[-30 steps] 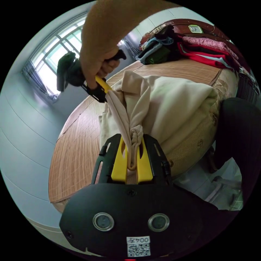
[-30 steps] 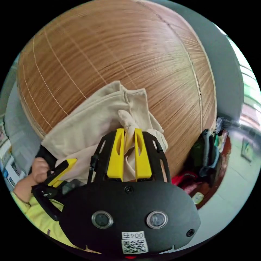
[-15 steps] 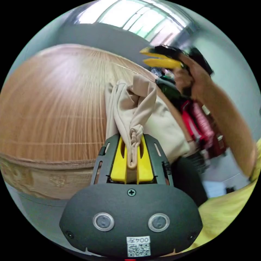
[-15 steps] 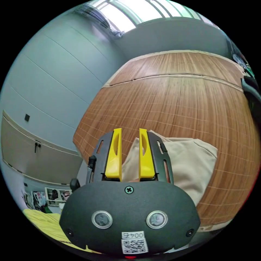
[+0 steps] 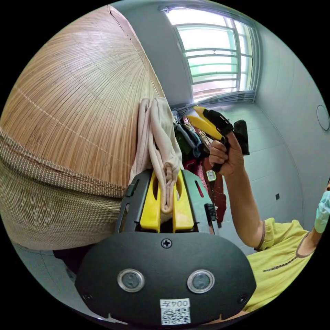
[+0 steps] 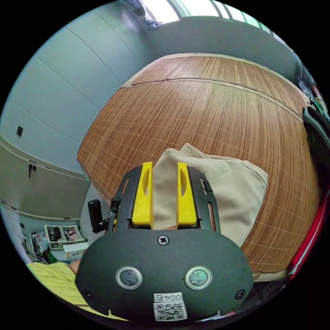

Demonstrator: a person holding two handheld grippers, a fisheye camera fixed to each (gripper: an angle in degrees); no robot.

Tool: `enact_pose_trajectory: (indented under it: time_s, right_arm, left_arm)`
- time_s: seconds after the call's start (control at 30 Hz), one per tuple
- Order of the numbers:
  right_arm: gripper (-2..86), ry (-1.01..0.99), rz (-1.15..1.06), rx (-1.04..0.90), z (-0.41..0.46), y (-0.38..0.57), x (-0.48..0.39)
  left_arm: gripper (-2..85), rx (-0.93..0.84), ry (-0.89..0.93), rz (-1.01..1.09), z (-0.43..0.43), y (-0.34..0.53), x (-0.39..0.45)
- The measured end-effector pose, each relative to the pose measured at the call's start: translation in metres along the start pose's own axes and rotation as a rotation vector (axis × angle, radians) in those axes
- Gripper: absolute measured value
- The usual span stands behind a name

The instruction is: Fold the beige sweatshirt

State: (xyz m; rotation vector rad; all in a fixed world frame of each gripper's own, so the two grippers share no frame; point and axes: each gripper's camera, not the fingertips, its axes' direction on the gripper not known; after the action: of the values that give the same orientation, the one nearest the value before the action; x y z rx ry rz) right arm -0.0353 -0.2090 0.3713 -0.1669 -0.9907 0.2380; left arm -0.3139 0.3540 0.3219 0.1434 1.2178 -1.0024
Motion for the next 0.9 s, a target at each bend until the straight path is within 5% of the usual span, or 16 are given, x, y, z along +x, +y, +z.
enact_pose_trajectory:
  time_s: [0.23,0.47,0.77,0.9]
  right_arm:
    - [8.4,0.142,-0.152,0.182,-0.089,0.160,0.024]
    - [10.8,0.175,0.036,0.274,-0.108,0.299,0.069]
    - [10.1,0.200,0.052,0.130,-0.082,0.335,0.081]
    - [9.9,0.230,0.051,0.129,-0.080,0.341,0.084]
  left_arm:
    - [5.7,-0.019,-0.020,0.005,-0.004,-0.009,-0.008]
    - [7.1,-0.025,-0.074,-0.054,-0.011,-0.011,0.010]
    - [4.5,-0.069,-0.282,-0.086,0.002,-0.004,0.065]
    - [4.1,-0.063,-0.193,-0.144,-0.002,0.012,0.051]
